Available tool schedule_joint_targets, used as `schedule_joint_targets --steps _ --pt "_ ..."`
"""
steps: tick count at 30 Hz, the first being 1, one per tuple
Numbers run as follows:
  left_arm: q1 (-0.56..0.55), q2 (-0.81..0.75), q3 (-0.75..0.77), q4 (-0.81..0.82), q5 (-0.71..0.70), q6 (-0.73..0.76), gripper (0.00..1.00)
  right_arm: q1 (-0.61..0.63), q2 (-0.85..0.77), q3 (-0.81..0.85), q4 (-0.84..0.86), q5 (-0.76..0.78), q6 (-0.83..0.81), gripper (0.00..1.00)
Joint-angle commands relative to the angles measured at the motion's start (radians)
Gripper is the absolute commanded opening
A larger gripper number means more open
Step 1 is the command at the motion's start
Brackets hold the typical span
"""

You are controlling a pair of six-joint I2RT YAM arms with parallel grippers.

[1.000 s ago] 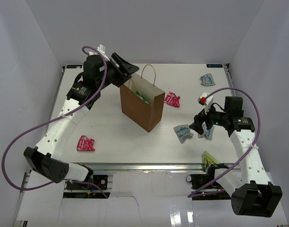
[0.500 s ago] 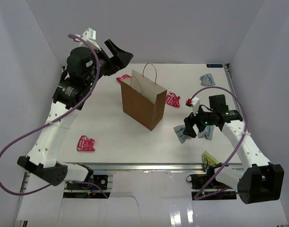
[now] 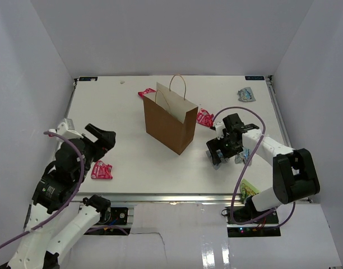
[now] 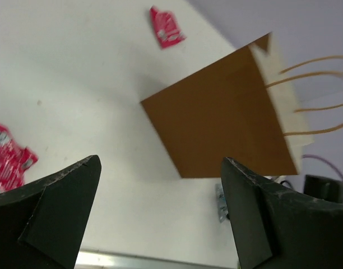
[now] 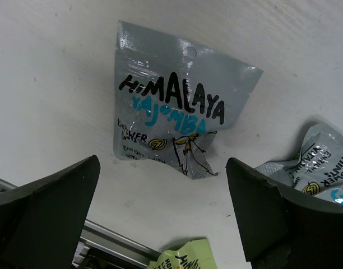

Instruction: Place the snacks into the paper bag

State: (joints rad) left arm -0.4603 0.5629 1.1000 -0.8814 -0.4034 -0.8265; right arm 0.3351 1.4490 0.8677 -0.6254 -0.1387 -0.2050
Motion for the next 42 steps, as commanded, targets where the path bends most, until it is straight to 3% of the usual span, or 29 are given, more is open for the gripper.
schedule_joint_targets --steps 1,3,8,11,12,17,20,25,28,33,36,42 --pt "0.000 -0.026 -0.094 -0.119 0.015 -0.129 0.98 0.002 0.023 0.004 0.047 0.007 0.059 1.00" --pt "0.000 -0.043 -0.144 -0.129 0.024 -0.167 0.98 -0.001 0.053 0.016 0.058 0.005 0.067 1.00" --pt "0.000 -0.084 -0.213 -0.152 0.035 -0.238 0.98 -0.011 0.105 0.017 0.098 0.001 0.079 0.76" --pt "0.000 -0.106 -0.245 -0.156 0.037 -0.266 0.98 -0.031 0.146 0.019 0.104 -0.013 0.082 0.55" --pt "-0.001 -0.109 -0.255 -0.157 0.037 -0.270 0.98 -0.048 0.155 0.024 0.098 -0.021 0.085 0.39" --pt "-0.001 -0.107 -0.284 -0.160 0.052 -0.289 0.98 -0.093 0.146 0.025 0.101 -0.059 0.066 0.10" --pt "0.000 -0.101 -0.299 -0.192 0.035 -0.350 0.98 -0.111 0.042 0.045 0.099 -0.129 -0.020 0.08" --pt "0.000 -0.101 -0.319 -0.248 0.002 -0.439 0.98 -0.137 -0.324 0.142 0.145 -0.361 -0.247 0.08" --pt "0.000 -0.090 -0.328 -0.252 0.003 -0.456 0.98 -0.102 -0.397 0.282 0.190 -0.421 -0.298 0.08" --pt "-0.001 -0.046 -0.331 -0.251 0.009 -0.482 0.98 0.054 -0.277 0.619 0.161 -0.305 -0.214 0.08" --pt "-0.001 -0.011 -0.315 -0.252 0.012 -0.482 0.98 0.122 -0.165 0.727 0.179 -0.225 -0.182 0.08" --pt "-0.001 0.006 -0.307 -0.263 0.017 -0.496 0.98 0.277 -0.105 0.737 0.234 -0.055 -0.192 0.08"
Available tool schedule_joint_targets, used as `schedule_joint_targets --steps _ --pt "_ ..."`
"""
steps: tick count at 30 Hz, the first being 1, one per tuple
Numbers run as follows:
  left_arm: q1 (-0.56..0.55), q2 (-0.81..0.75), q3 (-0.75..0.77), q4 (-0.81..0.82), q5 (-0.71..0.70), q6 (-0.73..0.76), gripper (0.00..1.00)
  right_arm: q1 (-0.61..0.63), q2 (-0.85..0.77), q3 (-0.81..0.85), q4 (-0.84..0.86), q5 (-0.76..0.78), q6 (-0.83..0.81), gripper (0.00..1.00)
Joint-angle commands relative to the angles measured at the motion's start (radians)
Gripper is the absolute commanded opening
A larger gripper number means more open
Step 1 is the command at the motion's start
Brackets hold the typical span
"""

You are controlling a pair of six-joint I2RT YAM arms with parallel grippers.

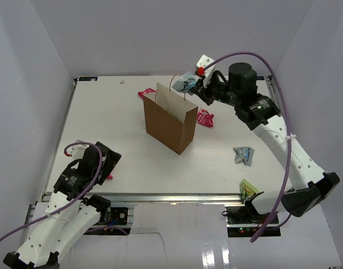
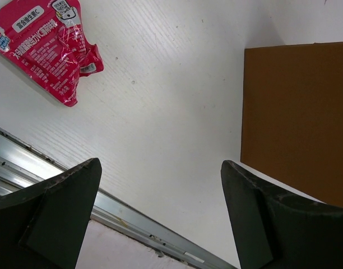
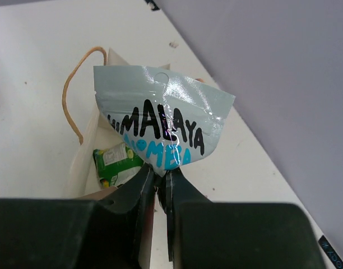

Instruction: Place the snacks into the paper bag

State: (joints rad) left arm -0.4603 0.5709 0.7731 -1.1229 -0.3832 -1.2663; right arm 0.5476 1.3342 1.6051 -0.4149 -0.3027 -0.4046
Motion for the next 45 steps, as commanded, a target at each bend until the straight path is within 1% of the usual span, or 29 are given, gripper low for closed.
schedule_joint_targets --steps 1,3,7,10,11,13,14,15,16,19,20,23,26,27,28,29,30,31,32,33,34,35,36,37,38,39,40,43,45 --pt "-0.001 0.000 0.014 -0.023 -0.002 -0.064 0.98 0.080 0.011 -0.014 0.039 0.138 0.004 0.08" --pt "-0.001 -0.003 0.002 -0.026 0.009 -0.082 0.98 0.122 0.017 -0.034 0.059 0.169 0.012 0.08" --pt "0.000 -0.009 -0.012 -0.035 0.027 -0.105 0.98 0.155 0.031 -0.085 0.099 0.246 0.059 0.09" --pt "0.000 -0.017 -0.017 -0.046 0.032 -0.114 0.98 0.163 0.048 -0.112 0.120 0.283 0.079 0.13" --pt "-0.001 -0.019 -0.017 -0.049 0.032 -0.116 0.98 0.164 0.048 -0.122 0.120 0.283 0.087 0.20" --pt "-0.001 -0.022 -0.012 -0.061 0.026 -0.117 0.98 0.166 0.048 -0.132 0.120 0.277 0.090 0.30" --pt "-0.001 -0.022 -0.009 -0.067 0.023 -0.120 0.98 0.167 0.046 -0.142 0.120 0.275 0.093 0.38" --pt "0.000 -0.022 -0.008 -0.069 0.021 -0.123 0.98 0.167 0.043 -0.146 0.119 0.275 0.093 0.40" --pt "0.000 -0.022 -0.008 -0.071 0.018 -0.125 0.98 0.166 0.040 -0.151 0.119 0.277 0.093 0.48" --pt "-0.001 -0.011 -0.008 -0.071 0.015 -0.128 0.98 0.167 0.028 -0.152 0.113 0.267 0.092 0.53" --pt "0.000 -0.006 -0.009 -0.072 0.010 -0.128 0.98 0.167 0.016 -0.151 0.111 0.263 0.092 0.61" --pt "0.000 0.030 0.000 -0.084 -0.009 -0.131 0.98 0.163 -0.021 -0.132 0.094 0.249 0.076 0.63" --pt "0.000 0.105 0.026 -0.130 -0.055 -0.166 0.98 0.111 -0.073 -0.120 0.033 0.145 0.032 0.64" --pt "0.000 0.133 0.034 -0.139 -0.068 -0.173 0.98 0.088 -0.090 -0.123 0.010 0.064 -0.002 0.66" --pt "0.000 0.192 0.043 -0.156 -0.097 -0.194 0.98 0.034 -0.124 -0.151 -0.027 -0.014 -0.016 0.69" --pt "0.000 0.226 0.043 -0.166 -0.111 -0.194 0.98 0.008 -0.139 -0.172 -0.045 -0.015 -0.034 0.71" --pt "0.002 0.262 0.051 -0.172 -0.123 -0.224 0.98 -0.020 -0.154 -0.198 -0.057 -0.060 -0.045 0.73" --pt "0.000 0.297 0.057 -0.176 -0.137 -0.237 0.98 -0.072 -0.170 -0.259 -0.068 -0.079 -0.060 0.79" --pt "0.008 0.332 0.060 -0.176 -0.147 -0.243 0.98 -0.098 -0.197 -0.295 -0.091 -0.102 -0.066 0.83" --pt "0.017 0.396 0.061 -0.169 -0.164 -0.239 0.98 -0.127 -0.210 -0.327 -0.104 -0.139 -0.068 0.90" --pt "0.035 0.423 0.060 -0.152 -0.164 -0.210 0.98 -0.185 -0.222 -0.361 -0.111 -0.157 -0.065 0.95" --pt "0.088 0.447 0.051 -0.077 -0.157 -0.158 0.98 -0.213 -0.251 -0.426 -0.122 -0.180 -0.065 0.94" --pt "0.125 0.484 0.040 -0.033 -0.113 -0.109 0.98 -0.242 -0.268 -0.457 -0.124 -0.223 -0.066 0.94" --pt "0.168 0.495 0.016 0.010 -0.090 -0.008 0.98 -0.297 -0.285 -0.490 -0.124 -0.246 -0.068 0.94" --pt "0.237 0.504 0.002 0.093 -0.071 0.034 0.98 -0.320 -0.318 -0.543 -0.121 -0.268 -0.074 0.93" --pt "0.262 0.511 -0.008 0.128 -0.059 0.068 0.98 -0.340 -0.332 -0.563 -0.124 -0.303 -0.077 0.94" --pt "0.285 0.521 -0.023 0.200 -0.039 0.140 0.98 -0.374 -0.345 -0.585 -0.124 -0.317 -0.079 0.94" --pt "0.353 0.578 -0.043 0.305 0.021 0.238 0.98 -0.419 -0.377 -0.648 -0.121 -0.366 -0.076 0.93" --pt "0.409 0.622 -0.063 0.336 0.052 0.304 0.97 -0.432 -0.389 -0.678 -0.114 -0.394 -0.060 0.94"
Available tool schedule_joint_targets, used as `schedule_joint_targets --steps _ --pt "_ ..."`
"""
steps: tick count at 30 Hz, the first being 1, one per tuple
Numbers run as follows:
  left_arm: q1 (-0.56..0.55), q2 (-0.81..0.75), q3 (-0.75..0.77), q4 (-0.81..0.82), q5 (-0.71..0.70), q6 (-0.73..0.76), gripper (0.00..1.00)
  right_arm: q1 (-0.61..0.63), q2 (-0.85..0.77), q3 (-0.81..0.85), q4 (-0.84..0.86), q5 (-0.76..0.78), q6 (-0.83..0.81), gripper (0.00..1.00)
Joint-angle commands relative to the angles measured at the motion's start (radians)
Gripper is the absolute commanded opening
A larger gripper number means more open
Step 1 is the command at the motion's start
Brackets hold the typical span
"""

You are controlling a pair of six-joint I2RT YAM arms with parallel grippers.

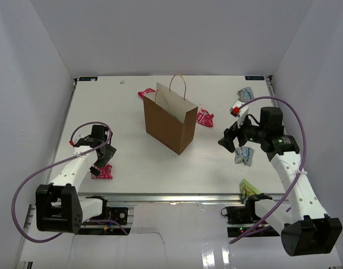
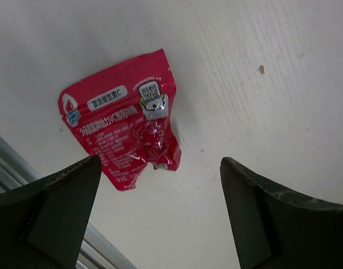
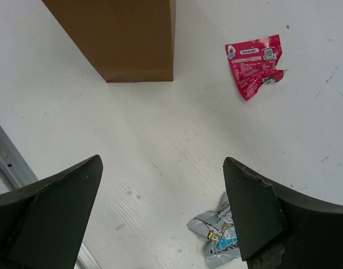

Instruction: Place the snacks into the paper bag

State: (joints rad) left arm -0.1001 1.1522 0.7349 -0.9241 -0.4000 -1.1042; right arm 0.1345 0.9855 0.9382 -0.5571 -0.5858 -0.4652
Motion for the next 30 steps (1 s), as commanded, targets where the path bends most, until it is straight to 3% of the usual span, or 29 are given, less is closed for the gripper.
schedule_joint_targets --steps 1,6,9,10,13,16,23,28,30 --pt "0.081 0.076 -0.035 0.175 0.101 0.164 0.97 -0.030 -0.044 -0.019 0.029 -0.117 0.002 0.94" --pt "0.099 0.119 -0.103 0.258 0.165 0.218 0.88 -0.050 -0.048 -0.033 0.031 -0.129 0.017 0.94" --pt "0.135 0.106 -0.112 0.277 0.179 0.219 0.67 -0.062 -0.053 -0.035 0.031 -0.132 0.022 0.94" --pt "0.135 0.095 -0.111 0.283 0.182 0.224 0.48 -0.070 -0.054 -0.036 0.031 -0.134 0.023 0.94" --pt "0.135 0.037 -0.088 0.277 0.196 0.244 0.16 -0.079 -0.059 -0.035 0.031 -0.140 0.033 0.94" --pt "0.135 -0.048 -0.048 0.263 0.242 0.257 0.01 -0.085 -0.064 -0.038 0.029 -0.144 0.037 0.94" --pt "0.117 -0.229 0.130 0.335 0.547 0.213 0.00 -0.096 -0.062 -0.041 0.029 -0.147 0.037 0.95" --pt "-0.044 -0.188 0.408 0.491 0.665 0.161 0.00 -0.101 -0.048 -0.041 0.031 -0.146 0.039 0.95" --pt "-0.187 -0.135 0.510 0.527 0.639 0.161 0.00 -0.101 -0.044 -0.039 0.032 -0.146 0.040 0.95"
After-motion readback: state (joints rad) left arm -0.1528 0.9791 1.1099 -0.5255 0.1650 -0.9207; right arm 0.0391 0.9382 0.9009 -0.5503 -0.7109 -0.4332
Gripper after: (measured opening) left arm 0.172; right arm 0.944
